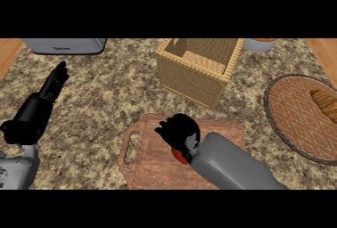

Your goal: Pick the bell pepper from the cutting board and place it in the basket

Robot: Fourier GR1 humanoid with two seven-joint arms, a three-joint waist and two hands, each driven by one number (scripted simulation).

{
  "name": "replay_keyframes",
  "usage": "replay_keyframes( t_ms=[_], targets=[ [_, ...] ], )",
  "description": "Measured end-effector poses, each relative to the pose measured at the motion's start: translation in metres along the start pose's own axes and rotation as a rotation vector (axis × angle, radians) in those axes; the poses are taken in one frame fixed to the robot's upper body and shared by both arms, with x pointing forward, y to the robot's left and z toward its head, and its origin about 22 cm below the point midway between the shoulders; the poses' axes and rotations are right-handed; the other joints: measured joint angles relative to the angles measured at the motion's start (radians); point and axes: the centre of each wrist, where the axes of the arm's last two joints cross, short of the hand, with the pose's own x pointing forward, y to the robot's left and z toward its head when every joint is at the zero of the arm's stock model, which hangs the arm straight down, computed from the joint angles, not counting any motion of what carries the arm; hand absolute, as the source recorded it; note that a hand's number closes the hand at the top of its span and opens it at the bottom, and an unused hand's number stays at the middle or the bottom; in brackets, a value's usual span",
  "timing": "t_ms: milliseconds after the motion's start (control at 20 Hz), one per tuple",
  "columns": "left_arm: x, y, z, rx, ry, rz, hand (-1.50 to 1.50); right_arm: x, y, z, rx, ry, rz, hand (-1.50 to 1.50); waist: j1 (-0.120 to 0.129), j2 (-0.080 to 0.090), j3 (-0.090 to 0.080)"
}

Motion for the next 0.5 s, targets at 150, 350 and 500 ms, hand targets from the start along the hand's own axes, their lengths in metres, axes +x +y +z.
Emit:
replay_keyframes(
  t_ms=[150,350,500],
  targets=[
    [0.003,0.002,-0.004,0.0,0.0,-0.003,0.0,-0.002,-0.002,-0.007,-0.002,0.003,-0.006,-1.5,0.0,0.001,0.0],
    [-0.004,-0.002,-0.004,0.004,0.003,-0.003,0.0,-0.006,0.013,-0.012,0.01,0.005,-0.008,1.5,-0.002,0.0,0.0],
    [-0.008,-0.008,-0.003,0.004,0.006,-0.006,0.0,-0.009,0.013,-0.012,-0.009,-0.002,-0.035,1.5,-0.002,-0.003,0.001]
  ],
)
